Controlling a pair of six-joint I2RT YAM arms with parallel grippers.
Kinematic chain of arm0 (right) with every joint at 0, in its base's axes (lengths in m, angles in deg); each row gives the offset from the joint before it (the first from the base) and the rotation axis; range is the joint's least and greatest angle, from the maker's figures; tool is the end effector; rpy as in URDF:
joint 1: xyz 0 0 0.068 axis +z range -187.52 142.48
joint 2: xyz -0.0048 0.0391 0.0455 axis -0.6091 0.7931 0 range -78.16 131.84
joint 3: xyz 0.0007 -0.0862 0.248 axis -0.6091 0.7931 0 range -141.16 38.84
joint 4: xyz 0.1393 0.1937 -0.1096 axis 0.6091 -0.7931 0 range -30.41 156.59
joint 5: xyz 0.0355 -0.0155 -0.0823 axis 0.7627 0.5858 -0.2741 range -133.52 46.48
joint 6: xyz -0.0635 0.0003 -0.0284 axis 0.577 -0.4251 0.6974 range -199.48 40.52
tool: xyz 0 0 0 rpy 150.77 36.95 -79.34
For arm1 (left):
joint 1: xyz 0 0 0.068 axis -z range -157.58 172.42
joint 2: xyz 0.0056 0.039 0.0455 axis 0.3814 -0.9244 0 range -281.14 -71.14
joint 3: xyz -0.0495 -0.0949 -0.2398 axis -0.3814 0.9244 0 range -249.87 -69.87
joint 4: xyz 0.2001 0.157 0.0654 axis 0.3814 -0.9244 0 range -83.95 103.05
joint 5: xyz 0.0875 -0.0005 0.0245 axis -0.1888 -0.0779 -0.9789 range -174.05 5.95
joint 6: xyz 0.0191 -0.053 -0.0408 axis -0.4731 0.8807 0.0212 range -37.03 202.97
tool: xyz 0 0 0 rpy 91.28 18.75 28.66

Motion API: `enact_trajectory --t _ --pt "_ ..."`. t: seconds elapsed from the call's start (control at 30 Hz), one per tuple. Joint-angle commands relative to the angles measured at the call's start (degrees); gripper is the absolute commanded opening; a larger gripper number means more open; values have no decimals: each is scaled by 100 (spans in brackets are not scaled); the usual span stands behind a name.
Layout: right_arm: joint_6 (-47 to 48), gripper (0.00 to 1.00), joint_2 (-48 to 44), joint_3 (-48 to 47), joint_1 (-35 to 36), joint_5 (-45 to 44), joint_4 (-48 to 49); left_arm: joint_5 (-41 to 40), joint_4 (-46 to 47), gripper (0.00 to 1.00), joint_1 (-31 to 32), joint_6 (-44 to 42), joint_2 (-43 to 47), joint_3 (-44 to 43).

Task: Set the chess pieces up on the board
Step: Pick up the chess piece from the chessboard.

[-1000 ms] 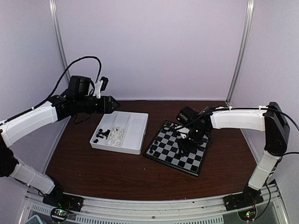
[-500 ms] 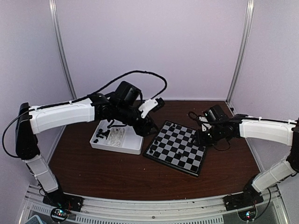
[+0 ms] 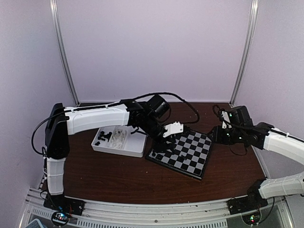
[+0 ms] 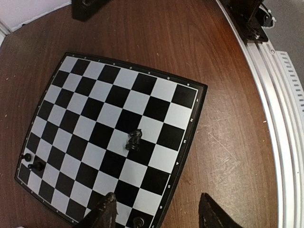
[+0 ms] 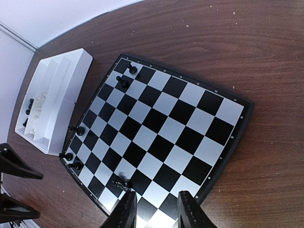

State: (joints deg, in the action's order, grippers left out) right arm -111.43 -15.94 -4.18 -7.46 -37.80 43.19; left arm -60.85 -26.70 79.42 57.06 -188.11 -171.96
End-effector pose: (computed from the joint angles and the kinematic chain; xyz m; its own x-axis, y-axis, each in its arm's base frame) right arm 0.2137 0.1302 0.2252 -0.7943 0.1486 -0.5890 -0.1669 0.8790 0.4467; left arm 0.2326 -0.3990 0.2313 -0.0084 0.7504 -0.6609 0.9991 -0.0205 -0.0360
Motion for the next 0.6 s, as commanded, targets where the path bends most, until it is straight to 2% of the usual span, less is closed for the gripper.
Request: enact_trajectory --t 0.0,0.27,0.57 --pt "-80 32 -499 188 -58 -411 132 244 -196 60 109 -754 -489 -396" --pt "-40 34 -1187 487 -65 -545 99 -10 -218 60 118 -593 -1425 -1322" --pt "55 34 -1306 544 -71 -545 15 -112 -209 60 162 -529 -2118 -1987"
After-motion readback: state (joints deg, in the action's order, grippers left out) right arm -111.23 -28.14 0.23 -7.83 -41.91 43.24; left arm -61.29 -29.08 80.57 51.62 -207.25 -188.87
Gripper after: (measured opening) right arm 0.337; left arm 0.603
